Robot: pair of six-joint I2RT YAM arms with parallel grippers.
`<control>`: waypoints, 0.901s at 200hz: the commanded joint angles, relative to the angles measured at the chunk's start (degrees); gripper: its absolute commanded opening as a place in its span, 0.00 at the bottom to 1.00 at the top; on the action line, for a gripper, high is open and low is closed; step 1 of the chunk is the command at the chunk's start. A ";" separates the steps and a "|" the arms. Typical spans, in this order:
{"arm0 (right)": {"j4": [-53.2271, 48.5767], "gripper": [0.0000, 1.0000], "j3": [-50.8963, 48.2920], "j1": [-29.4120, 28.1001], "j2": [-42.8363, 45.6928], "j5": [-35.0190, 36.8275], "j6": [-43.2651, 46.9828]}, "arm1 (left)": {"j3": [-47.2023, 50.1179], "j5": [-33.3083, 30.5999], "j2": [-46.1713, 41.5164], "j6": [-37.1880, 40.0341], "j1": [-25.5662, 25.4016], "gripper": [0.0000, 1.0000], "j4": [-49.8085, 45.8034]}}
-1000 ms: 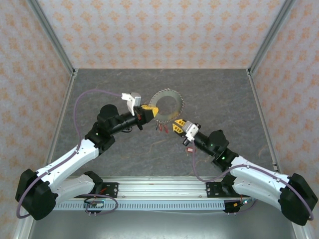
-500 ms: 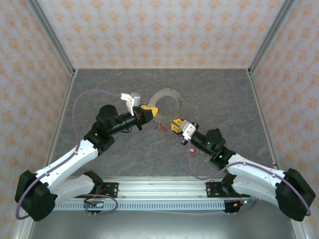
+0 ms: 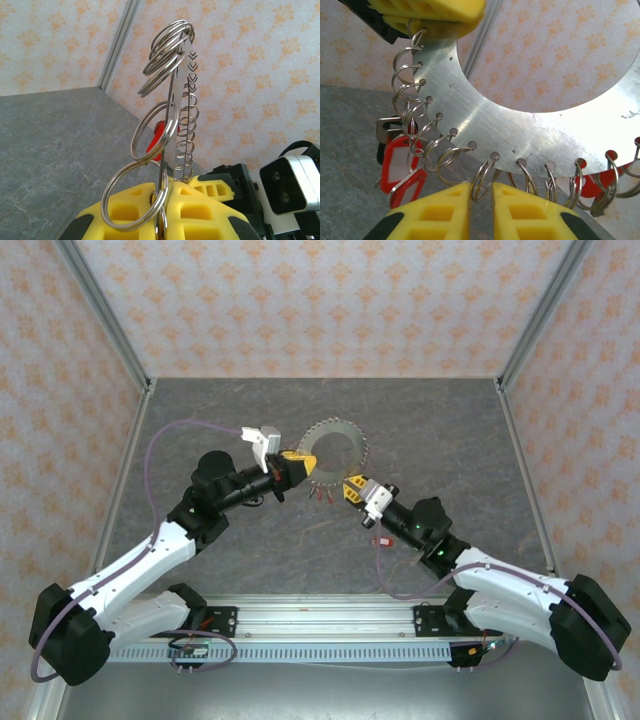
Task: Put the keys on the keyring
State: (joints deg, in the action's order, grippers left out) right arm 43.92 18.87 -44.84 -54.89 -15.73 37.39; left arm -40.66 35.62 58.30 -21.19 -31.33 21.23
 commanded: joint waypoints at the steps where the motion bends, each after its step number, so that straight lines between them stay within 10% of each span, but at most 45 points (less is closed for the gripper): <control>1: 5.24 0.17 1.36 0.19 -0.72 1.38 0.06 | -1.95 0.34 -1.71 -1.04 0.64 0.00 2.67; 122: 5.91 0.00 1.41 0.19 -1.59 1.41 -0.44 | -1.40 -4.30 -2.17 -3.16 0.59 0.00 2.16; 180: 1.76 0.00 2.20 0.19 -0.66 3.59 -7.18 | 0.67 -12.81 -1.31 -17.11 0.61 0.01 -1.71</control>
State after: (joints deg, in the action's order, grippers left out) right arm 47.97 18.94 -44.84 -56.88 -13.45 34.59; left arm -40.40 29.47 57.74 -30.15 -31.42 18.85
